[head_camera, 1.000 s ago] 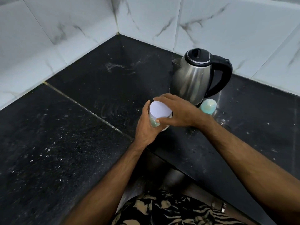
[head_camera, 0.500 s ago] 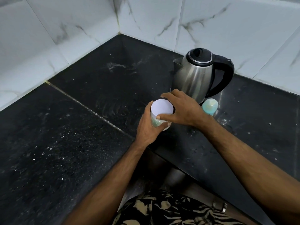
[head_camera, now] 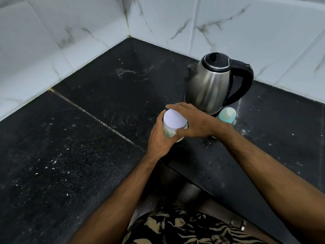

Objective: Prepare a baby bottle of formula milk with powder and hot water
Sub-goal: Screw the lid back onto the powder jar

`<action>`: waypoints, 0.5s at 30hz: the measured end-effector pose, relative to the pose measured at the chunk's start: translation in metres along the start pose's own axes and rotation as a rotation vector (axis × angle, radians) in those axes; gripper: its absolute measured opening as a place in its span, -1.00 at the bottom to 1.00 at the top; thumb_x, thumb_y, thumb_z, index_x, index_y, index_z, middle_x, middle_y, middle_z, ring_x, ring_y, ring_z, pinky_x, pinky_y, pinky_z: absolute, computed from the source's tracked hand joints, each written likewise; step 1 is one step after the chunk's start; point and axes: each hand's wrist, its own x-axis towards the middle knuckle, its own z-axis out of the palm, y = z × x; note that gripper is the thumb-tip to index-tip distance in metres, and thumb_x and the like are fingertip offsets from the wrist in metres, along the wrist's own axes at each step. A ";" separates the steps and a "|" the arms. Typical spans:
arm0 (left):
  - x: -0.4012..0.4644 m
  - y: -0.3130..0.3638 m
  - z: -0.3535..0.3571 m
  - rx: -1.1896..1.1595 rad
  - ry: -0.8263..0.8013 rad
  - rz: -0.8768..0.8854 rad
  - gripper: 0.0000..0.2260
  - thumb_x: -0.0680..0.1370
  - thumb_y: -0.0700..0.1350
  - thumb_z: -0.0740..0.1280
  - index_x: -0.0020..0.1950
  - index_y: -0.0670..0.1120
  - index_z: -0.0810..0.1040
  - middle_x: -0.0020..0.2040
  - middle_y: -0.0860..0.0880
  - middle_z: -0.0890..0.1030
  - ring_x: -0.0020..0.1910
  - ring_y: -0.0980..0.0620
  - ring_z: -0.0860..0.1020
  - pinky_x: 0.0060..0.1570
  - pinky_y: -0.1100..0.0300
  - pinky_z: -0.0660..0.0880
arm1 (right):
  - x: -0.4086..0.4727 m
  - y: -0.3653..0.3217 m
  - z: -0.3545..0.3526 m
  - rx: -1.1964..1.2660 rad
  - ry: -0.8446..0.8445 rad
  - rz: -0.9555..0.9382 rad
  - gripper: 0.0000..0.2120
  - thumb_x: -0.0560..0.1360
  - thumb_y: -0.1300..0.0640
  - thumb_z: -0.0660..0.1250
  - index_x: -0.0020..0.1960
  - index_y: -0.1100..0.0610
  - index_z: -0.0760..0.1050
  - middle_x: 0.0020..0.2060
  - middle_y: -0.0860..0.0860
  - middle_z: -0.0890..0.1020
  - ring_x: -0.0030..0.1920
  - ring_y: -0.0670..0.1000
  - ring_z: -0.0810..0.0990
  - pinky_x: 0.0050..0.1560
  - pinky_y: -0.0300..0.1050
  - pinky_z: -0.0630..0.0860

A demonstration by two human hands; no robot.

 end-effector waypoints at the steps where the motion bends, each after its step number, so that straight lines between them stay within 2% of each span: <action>1: 0.000 -0.001 0.000 -0.001 0.001 0.000 -0.15 0.39 -0.06 0.59 0.56 -0.04 0.20 0.46 0.03 0.39 0.38 0.13 0.38 0.37 0.15 0.40 | 0.001 0.000 0.001 -0.005 0.001 0.016 -0.15 0.39 0.00 0.52 0.55 -0.01 0.16 0.46 0.00 0.30 0.42 0.06 0.29 0.42 0.00 0.33; 6: 0.002 -0.002 -0.001 0.028 -0.011 -0.007 -0.11 0.38 -0.05 0.60 0.57 0.00 0.16 0.48 0.02 0.37 0.40 0.09 0.35 0.31 0.14 0.40 | -0.002 -0.007 0.006 -0.187 0.173 0.128 -0.08 0.35 -0.28 0.47 0.56 -0.04 0.12 0.36 0.03 0.36 0.33 0.07 0.35 0.32 0.00 0.39; 8: 0.002 -0.003 -0.002 0.035 -0.009 0.011 -0.13 0.39 -0.05 0.59 0.57 -0.04 0.17 0.48 0.02 0.37 0.39 0.10 0.37 0.30 0.19 0.41 | -0.002 -0.007 0.006 -0.179 0.155 0.079 -0.05 0.37 -0.25 0.45 0.59 -0.04 0.04 0.42 0.05 0.30 0.37 0.10 0.32 0.35 0.06 0.37; 10: 0.001 -0.004 -0.002 0.029 -0.004 0.021 -0.15 0.40 -0.04 0.58 0.57 -0.05 0.19 0.48 0.02 0.39 0.40 0.10 0.39 0.32 0.19 0.43 | 0.000 -0.005 0.005 -0.067 0.063 0.032 -0.07 0.39 -0.09 0.47 0.59 -0.04 0.02 0.48 0.04 0.25 0.41 0.10 0.28 0.39 0.06 0.33; 12: 0.001 -0.005 -0.002 0.023 -0.002 0.022 -0.13 0.37 0.06 0.57 0.56 -0.03 0.19 0.46 0.04 0.41 0.38 0.11 0.42 0.30 0.18 0.45 | 0.001 -0.004 0.005 -0.014 0.045 0.027 -0.10 0.40 -0.03 0.48 0.58 -0.04 0.04 0.46 0.02 0.30 0.40 0.08 0.30 0.37 0.02 0.34; 15: 0.002 -0.003 -0.002 0.040 -0.006 0.013 -0.12 0.37 0.04 0.59 0.57 0.01 0.17 0.45 0.03 0.41 0.38 0.05 0.41 0.28 0.12 0.47 | 0.000 -0.005 0.008 -0.110 0.156 0.107 -0.10 0.38 -0.23 0.48 0.56 -0.03 0.11 0.41 0.02 0.36 0.36 0.07 0.35 0.34 0.02 0.40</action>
